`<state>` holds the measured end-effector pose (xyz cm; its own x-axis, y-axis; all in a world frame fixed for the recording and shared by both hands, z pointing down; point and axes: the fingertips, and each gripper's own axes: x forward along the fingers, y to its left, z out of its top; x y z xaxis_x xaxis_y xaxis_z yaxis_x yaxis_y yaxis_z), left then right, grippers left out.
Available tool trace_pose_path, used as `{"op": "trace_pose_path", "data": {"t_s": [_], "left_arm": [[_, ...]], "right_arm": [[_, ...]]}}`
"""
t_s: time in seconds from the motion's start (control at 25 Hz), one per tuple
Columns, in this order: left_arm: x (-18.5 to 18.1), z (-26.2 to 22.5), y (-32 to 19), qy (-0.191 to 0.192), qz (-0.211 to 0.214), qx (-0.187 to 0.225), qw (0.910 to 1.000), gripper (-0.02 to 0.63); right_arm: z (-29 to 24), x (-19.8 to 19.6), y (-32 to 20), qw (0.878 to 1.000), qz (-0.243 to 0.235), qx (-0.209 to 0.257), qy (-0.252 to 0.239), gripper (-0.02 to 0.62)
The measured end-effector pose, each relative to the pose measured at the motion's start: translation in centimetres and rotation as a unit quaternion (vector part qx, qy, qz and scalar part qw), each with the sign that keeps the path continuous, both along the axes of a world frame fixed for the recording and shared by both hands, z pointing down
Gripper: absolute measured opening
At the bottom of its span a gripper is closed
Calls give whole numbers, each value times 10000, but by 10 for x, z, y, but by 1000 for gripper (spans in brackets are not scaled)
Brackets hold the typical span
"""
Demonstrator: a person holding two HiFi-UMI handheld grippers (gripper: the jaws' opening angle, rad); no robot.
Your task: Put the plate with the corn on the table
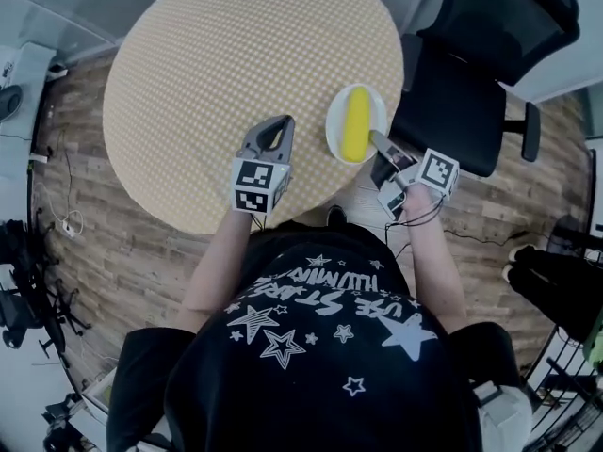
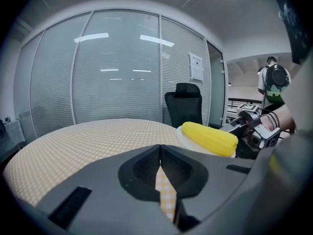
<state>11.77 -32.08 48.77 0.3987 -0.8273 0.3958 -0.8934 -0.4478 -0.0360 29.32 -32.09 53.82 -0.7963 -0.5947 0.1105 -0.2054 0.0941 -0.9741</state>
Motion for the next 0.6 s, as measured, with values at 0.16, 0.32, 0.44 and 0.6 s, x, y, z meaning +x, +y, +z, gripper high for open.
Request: {"op": "trace_pose_path", "data": {"t_s": [0.16, 0.32, 0.44, 0.6], "left_arm": [[21, 11, -3, -67, -11, -78, 9999, 8], [27, 21, -4, -88, -49, -205, 9997, 8], [41, 35, -8, -115, -88, -334, 9993, 8], [41, 47, -7, -146, -99, -499, 9986, 8]], "right_arm": [[12, 3, -1, 9997, -230, -65, 7, 52], [18, -1, -3, 9993, -314, -170, -80, 52], [31, 12, -10, 9991, -348, -207, -92, 52], [39, 9, -12, 9990, -346, -274, -79, 52]]}}
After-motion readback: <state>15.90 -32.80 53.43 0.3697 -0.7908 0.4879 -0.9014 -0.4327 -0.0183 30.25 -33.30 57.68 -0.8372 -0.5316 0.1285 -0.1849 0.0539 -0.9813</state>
